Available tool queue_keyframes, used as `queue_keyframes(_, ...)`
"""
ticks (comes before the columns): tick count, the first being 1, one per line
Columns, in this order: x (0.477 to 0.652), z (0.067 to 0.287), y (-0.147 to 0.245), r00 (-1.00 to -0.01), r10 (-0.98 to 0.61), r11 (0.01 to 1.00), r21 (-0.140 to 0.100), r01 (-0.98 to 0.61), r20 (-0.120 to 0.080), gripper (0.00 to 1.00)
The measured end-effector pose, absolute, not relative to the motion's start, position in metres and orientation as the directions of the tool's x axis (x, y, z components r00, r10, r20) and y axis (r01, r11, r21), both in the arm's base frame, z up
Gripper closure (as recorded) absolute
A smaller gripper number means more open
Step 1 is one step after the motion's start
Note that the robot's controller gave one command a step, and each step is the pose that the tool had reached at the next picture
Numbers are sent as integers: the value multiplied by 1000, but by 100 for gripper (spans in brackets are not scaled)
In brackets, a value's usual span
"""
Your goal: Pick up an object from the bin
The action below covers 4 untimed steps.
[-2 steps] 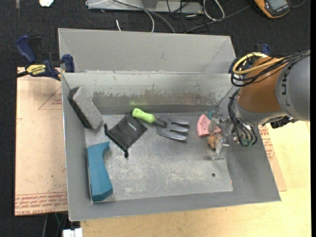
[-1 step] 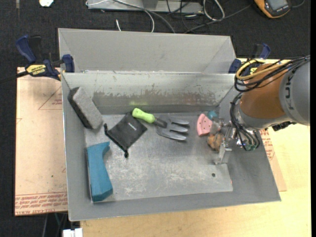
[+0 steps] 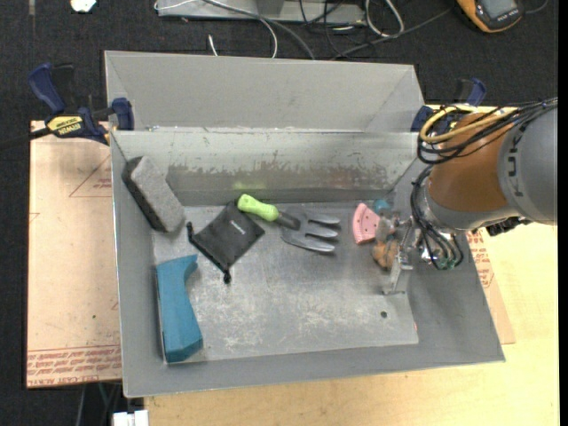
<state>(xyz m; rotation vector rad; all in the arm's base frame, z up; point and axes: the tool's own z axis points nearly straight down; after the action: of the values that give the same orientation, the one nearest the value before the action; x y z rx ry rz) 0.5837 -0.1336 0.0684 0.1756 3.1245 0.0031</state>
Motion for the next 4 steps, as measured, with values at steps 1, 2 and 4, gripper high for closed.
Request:
queue_keyframes(1, 581, 70, -136, -996, 91, 996, 2, 91, -15, 0)
queue_keyframes(2, 586, 69, -133, -994, 109, 994, 3, 109, -17, 100)
queue_keyframes(4, 584, 109, -132, -994, 108, 994, 4, 108, -15, 100)
